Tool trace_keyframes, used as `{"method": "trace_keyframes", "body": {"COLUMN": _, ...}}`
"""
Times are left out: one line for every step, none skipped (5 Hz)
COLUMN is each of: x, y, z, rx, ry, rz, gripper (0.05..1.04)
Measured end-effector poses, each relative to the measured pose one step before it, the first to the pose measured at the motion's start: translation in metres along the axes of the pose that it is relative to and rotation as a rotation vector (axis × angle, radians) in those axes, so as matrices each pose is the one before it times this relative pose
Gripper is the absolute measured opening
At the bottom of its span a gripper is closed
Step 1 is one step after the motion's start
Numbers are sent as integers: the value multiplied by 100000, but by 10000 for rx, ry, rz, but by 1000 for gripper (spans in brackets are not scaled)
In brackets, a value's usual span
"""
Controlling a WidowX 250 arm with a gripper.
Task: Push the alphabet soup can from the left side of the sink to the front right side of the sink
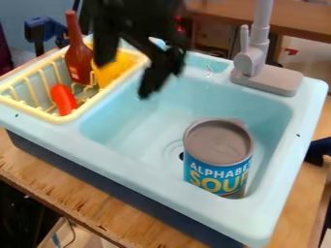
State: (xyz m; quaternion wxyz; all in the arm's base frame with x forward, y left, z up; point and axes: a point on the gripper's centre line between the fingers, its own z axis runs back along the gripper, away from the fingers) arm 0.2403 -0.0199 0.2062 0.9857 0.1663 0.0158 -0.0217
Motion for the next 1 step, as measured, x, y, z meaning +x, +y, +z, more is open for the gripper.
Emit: {"method": "trace_keyframes", "body": {"x": -2378, "y": 2307, "z": 1684, "rx": -554, "ry": 184, "rz": 357, "gripper": 1001}}
